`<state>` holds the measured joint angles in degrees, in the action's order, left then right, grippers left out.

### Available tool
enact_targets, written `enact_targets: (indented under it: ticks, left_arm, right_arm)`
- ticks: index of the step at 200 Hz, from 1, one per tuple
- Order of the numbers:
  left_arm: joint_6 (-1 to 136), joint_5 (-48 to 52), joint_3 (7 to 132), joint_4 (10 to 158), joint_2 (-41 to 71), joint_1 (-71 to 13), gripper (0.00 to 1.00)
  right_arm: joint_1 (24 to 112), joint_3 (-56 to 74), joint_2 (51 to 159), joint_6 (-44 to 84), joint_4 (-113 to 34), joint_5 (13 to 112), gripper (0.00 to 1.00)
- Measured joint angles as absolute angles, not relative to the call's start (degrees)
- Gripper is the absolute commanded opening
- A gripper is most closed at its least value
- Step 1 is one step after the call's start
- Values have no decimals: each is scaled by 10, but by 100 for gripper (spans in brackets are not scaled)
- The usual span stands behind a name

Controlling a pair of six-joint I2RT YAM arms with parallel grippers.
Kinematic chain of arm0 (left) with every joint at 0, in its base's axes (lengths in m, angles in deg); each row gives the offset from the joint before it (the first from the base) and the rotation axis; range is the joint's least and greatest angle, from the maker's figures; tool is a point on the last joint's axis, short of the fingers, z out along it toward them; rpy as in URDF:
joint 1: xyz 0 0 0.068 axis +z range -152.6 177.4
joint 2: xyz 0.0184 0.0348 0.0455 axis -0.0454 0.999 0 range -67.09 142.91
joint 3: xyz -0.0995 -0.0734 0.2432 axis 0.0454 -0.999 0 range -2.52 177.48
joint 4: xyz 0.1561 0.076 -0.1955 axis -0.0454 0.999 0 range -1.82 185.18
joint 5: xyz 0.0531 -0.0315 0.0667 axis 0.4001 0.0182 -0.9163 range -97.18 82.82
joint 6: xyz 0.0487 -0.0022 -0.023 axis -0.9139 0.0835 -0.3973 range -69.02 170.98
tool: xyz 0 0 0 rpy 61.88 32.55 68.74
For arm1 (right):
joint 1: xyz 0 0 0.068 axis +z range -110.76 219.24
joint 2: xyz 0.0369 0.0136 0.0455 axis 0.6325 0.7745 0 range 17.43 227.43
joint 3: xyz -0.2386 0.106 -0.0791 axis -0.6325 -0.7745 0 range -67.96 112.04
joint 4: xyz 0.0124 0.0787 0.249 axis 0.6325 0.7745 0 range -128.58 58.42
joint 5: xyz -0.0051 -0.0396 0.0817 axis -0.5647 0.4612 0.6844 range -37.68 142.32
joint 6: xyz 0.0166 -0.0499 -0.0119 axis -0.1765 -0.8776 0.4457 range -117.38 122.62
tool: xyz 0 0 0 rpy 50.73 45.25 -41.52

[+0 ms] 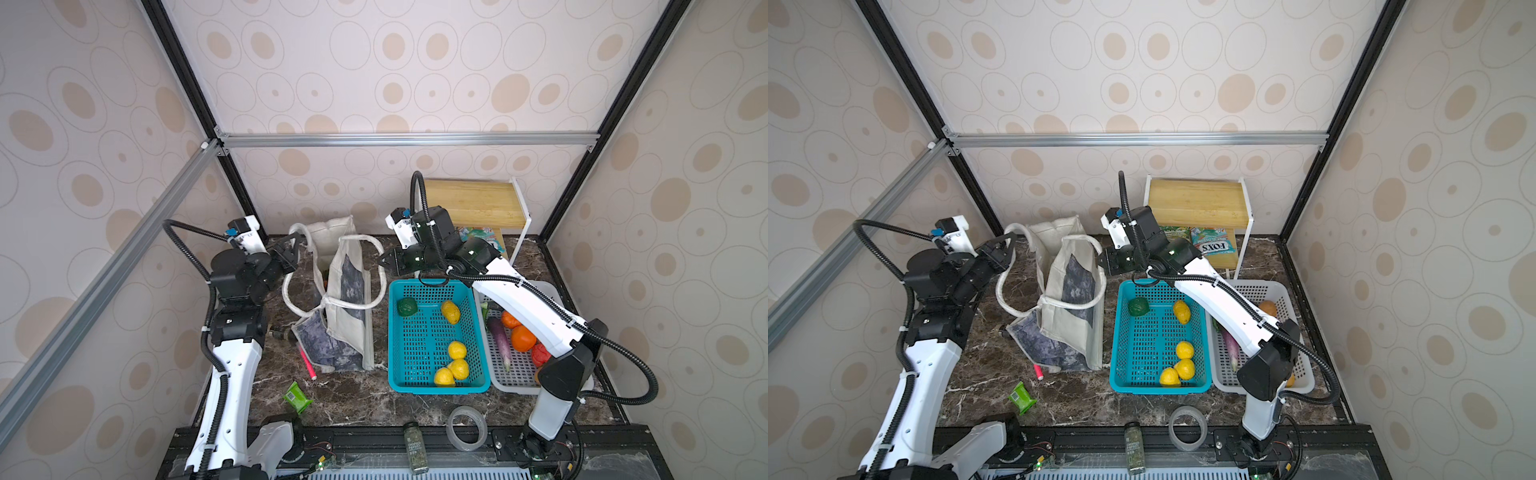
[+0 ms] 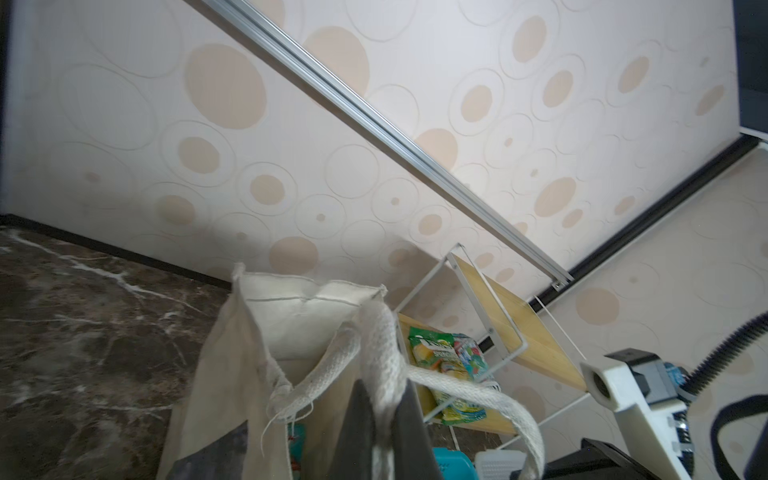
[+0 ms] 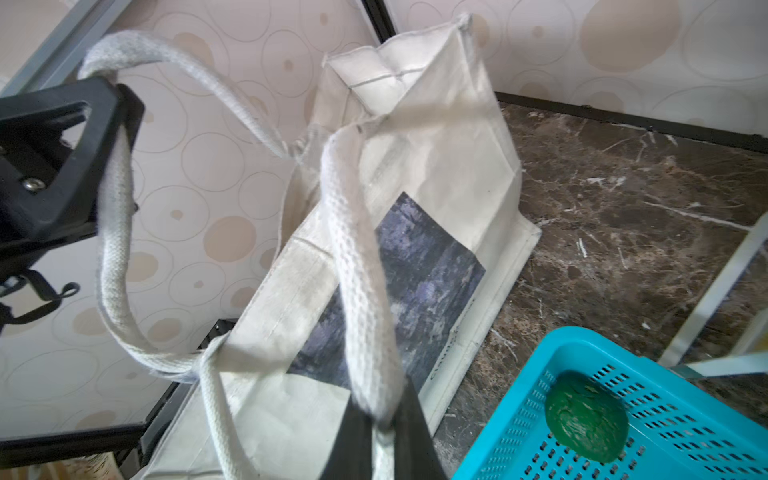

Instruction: Place the food into the grocery bag and tie it

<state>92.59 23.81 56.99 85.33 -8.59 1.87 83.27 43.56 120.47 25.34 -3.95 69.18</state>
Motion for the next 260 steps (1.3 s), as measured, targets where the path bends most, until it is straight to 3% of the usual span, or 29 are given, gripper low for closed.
enact_targets:
  ticks: [96,135,163,260]
  left_arm:
    - [834,128,707,984,1,-158,0]
    - [784,79,741,1041,4,-166,1]
    - [760,40,762,1069,16,-166,1]
    - [690,20,798,1121,37,-166,5]
  right_arm:
    - [858,520,1350,337,-202,808,0]
    - [862,521,1363,358,-230,823,0]
    - [877,453,1332,358,-253,825,0]
    - [880,464,1333,372,-241,904,0]
